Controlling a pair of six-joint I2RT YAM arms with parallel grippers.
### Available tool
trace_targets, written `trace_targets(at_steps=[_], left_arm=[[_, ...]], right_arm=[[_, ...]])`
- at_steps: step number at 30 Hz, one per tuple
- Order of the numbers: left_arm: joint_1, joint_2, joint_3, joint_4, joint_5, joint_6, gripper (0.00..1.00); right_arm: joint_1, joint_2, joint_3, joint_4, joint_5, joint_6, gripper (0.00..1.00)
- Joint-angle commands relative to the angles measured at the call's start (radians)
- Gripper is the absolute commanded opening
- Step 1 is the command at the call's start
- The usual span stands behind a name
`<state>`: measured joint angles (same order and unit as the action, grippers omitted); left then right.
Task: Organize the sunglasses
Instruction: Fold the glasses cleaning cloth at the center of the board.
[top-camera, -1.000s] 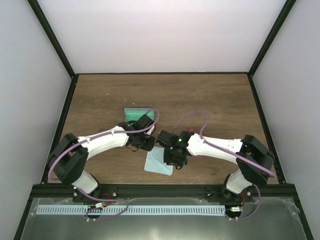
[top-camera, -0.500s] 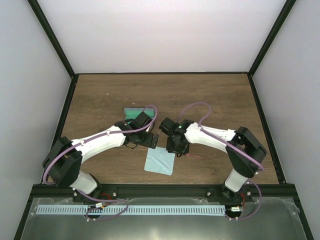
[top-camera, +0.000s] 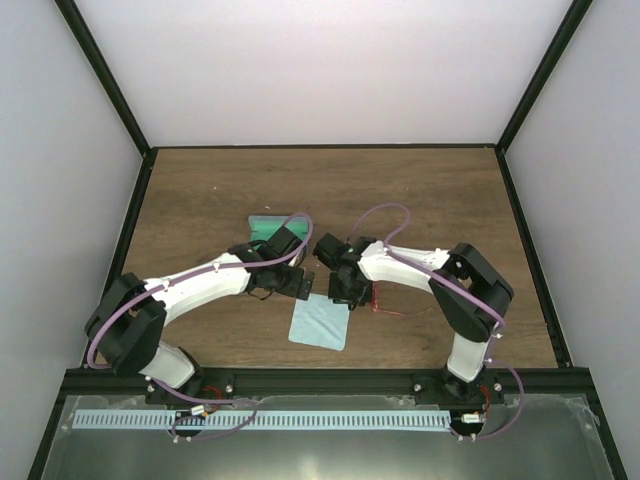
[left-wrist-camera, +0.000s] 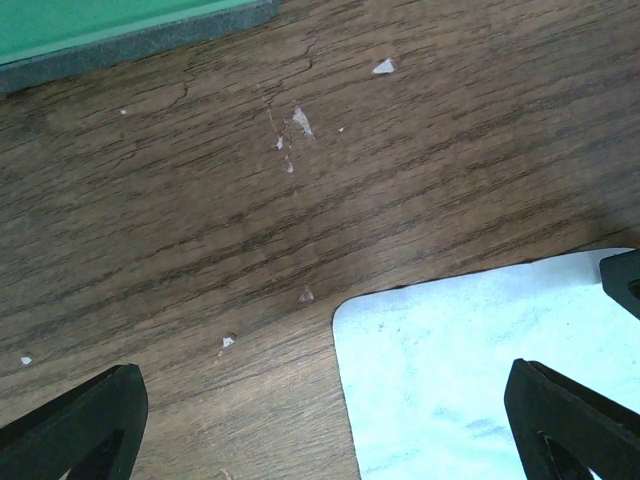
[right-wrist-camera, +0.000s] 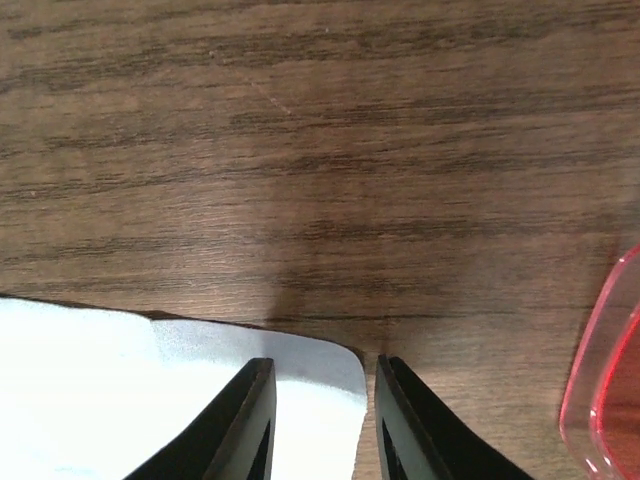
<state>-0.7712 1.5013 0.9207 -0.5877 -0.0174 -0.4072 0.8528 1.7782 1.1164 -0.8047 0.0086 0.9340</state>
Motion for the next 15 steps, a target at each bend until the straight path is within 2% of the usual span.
trace_targets(at_steps=[1,11,15], left_arm=[[0.008,0.002,-0.007,0.012,0.013,0.013,1.00],[0.013,0.009,-0.014,0.020,0.019,0.012,1.00],[0.015,0.014,-0.015,0.023,0.022,0.011,1.00]], right_arm=[[-0.006,0.016,-0.011,0.024,0.002,-0.006,0.27],[-0.006,0.022,-0.018,0.029,-0.005,-0.013,0.12],[-0.006,0.030,-0.013,0.017,0.008,-0.017,0.14]])
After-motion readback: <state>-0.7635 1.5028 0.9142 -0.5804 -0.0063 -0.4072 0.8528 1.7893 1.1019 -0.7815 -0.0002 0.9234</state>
